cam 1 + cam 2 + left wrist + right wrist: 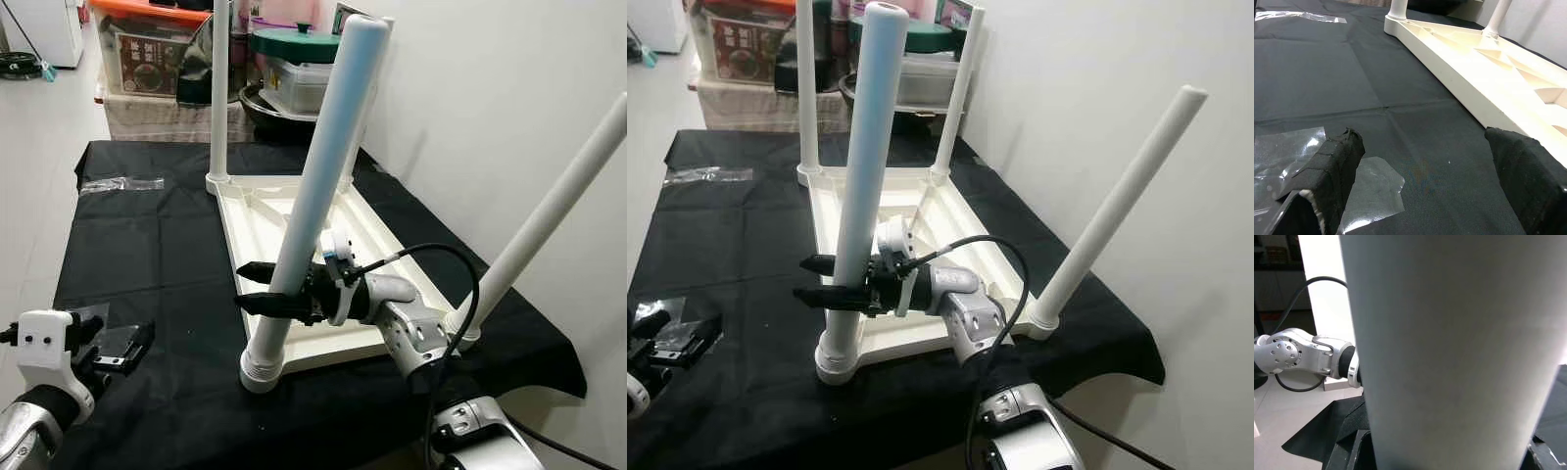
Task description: Building children table
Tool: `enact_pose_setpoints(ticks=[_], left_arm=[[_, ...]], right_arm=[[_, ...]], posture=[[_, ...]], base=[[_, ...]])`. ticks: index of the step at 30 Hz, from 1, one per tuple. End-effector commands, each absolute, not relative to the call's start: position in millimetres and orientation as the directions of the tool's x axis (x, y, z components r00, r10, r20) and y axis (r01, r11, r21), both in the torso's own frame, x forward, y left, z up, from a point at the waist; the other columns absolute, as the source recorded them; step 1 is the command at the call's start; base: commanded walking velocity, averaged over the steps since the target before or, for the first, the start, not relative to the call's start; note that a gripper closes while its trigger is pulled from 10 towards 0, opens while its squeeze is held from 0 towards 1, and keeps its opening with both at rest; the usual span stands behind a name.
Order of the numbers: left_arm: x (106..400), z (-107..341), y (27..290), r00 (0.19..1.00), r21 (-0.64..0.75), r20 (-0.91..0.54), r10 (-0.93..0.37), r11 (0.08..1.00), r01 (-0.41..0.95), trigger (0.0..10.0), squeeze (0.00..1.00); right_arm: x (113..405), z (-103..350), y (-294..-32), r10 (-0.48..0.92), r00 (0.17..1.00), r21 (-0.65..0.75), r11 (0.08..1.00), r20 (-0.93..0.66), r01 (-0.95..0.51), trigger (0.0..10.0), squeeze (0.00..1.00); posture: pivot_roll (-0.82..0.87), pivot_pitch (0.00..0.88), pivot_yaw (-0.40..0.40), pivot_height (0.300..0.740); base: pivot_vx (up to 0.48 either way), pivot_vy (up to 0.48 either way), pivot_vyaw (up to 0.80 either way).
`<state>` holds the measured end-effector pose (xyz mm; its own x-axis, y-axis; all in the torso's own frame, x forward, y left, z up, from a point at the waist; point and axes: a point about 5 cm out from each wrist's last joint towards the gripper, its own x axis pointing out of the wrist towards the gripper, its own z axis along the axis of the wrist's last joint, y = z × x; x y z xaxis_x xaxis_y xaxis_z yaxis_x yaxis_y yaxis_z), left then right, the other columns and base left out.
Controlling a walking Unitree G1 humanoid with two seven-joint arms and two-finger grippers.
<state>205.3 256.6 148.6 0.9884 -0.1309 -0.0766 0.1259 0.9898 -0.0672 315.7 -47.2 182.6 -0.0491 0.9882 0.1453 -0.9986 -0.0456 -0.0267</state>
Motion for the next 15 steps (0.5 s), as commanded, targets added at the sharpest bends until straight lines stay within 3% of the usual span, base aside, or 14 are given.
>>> enact_pose_setpoints(ticks=[1,15], left_arm=[[204.7,149.1,251.8,0.987,-0.066,-0.067,-0.145,0.988,0.14,10.0,0.0],[203.3,147.6,251.4,0.987,-0.071,-0.072,-0.146,0.987,0.141,10.0,0.0]], right_arm=[[305.7,150.5,-39.3,0.993,-0.112,0.074,-0.113,0.025,-0.991,0.0,0.0],[304.6,149.6,-41.8,0.988,-0.154,0.09,-0.154,0.015,-0.984,0.0,0.0]], posture=[[0.16,0.0,-0.175,0.74],[0.16,0.0,-0.178,0.74]], base=[[0.0,0.0,0.0],[0.0,0.0,0.0]])
